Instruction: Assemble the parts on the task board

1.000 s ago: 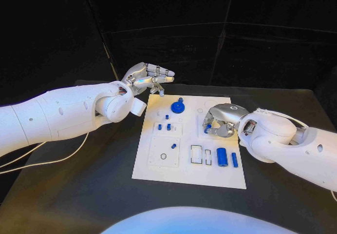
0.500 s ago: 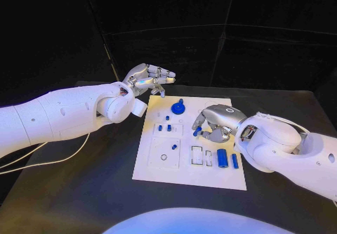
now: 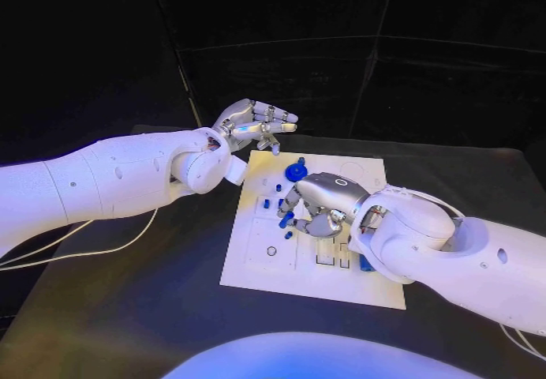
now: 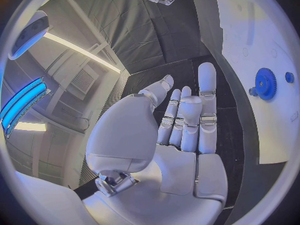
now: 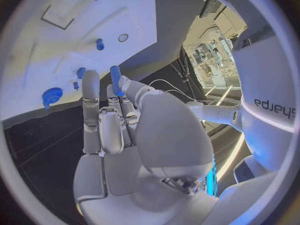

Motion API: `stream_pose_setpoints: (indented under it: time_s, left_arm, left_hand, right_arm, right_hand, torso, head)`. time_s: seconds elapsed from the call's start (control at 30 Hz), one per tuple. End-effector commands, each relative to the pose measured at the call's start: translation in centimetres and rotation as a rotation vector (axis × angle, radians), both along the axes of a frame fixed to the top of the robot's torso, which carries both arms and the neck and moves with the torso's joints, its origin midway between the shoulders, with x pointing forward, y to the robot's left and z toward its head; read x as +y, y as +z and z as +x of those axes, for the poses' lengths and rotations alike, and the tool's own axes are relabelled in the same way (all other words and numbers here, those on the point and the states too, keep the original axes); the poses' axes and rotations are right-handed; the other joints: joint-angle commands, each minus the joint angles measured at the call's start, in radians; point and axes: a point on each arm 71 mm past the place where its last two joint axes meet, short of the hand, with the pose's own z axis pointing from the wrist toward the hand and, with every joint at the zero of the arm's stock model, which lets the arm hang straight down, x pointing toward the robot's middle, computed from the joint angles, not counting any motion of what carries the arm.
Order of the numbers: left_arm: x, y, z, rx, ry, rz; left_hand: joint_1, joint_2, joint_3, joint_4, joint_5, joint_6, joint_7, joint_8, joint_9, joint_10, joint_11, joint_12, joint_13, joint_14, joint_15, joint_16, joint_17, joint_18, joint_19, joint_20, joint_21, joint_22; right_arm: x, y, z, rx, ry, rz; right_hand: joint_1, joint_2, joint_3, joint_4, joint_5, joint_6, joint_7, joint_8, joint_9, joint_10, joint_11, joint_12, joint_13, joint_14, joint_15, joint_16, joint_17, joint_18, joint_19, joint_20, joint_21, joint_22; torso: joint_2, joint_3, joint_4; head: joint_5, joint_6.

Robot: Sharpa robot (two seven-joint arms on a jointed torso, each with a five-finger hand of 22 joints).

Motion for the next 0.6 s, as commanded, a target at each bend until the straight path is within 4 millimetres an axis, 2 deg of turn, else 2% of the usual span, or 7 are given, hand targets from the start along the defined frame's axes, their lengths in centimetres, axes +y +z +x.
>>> stream_pose_setpoints:
  time_s: [0.03, 0.13, 0.3, 0.6]
  left_arm:
    - [-0.2, 0.1, 0.0, -0.001, -0.016, -0.01]
    - [-0.3, 0.1, 0.1, 0.0, -0.018, -0.01]
    - [-0.5, 0.1, 0.1, 0.001, -0.023, -0.011]
    - [-0.6, 0.1, 0.1, 0.002, -0.027, -0.012]
  left_hand:
    - [0.003, 0.005, -0.006, -0.002, -0.004, -0.006, 0.002, 0.004, 0.0, -0.008, -0.002, 0.004, 0.0, -0.004, 0.004, 0.003, -0.001, 0.013, 0.0, 0.01, -0.006, -0.001]
    - [0.003, 0.005, -0.006, -0.002, -0.004, -0.006, 0.002, 0.004, 0.0, -0.008, -0.002, 0.004, 0.0, -0.004, 0.004, 0.003, -0.001, 0.013, 0.0, 0.01, -0.006, -0.001]
    - [0.002, 0.005, -0.007, -0.001, -0.004, -0.007, 0.002, 0.004, 0.0, -0.009, -0.002, 0.005, 0.0, -0.004, 0.004, 0.004, -0.001, 0.013, 0.0, 0.01, -0.006, -0.001]
    - [0.002, 0.005, -0.007, -0.001, -0.004, -0.007, 0.002, 0.004, 0.0, -0.009, -0.002, 0.005, 0.0, -0.004, 0.004, 0.004, -0.001, 0.013, 0.0, 0.01, -0.006, -0.001]
  right_arm:
    - [0.8, -0.5, -0.1, 0.042, 0.05, 0.03]
    - [1.4, -1.3, -0.1, 0.064, 0.061, 0.023]
    - [2.1, -2.5, -0.1, 0.093, 0.073, 0.006]
    - [2.8, -3.7, -0.2, 0.109, 0.083, -0.022]
  right_hand:
    - [-0.012, 0.001, 0.004, 0.0, 0.008, 0.006, 0.001, -0.003, 0.0, 0.044, -0.037, -0.005, 0.002, 0.043, -0.003, 0.001, -0.001, 0.014, -0.006, 0.002, 0.004, 0.002]
    - [-0.014, 0.0, 0.006, -0.002, 0.01, 0.005, 0.001, -0.003, -0.001, 0.044, -0.037, -0.006, 0.002, 0.043, -0.003, 0.002, 0.002, 0.014, -0.007, 0.002, 0.005, 0.002]
    - [-0.016, 0.001, 0.009, -0.005, 0.013, 0.002, 0.002, -0.005, -0.001, 0.042, -0.037, -0.008, 0.001, 0.044, -0.003, 0.003, 0.004, 0.014, -0.007, 0.002, 0.006, 0.003]
    - [-0.017, 0.001, 0.011, -0.008, 0.015, 0.001, 0.002, -0.005, -0.001, 0.041, -0.036, -0.01, 0.001, 0.044, -0.003, 0.004, 0.004, 0.014, -0.008, 0.003, 0.007, 0.003]
  torso:
    - [0.001, -0.0001, 0.0004]
    - [0.001, -0.0003, -0.0009]
    - [0.001, 0.0003, -0.002]
    - [0.0, 0.0012, -0.0015]
  head:
    - [0.009, -0.005]
    - [0.018, -0.008]
    - [0.024, -0.012]
    - [0.028, -0.019]
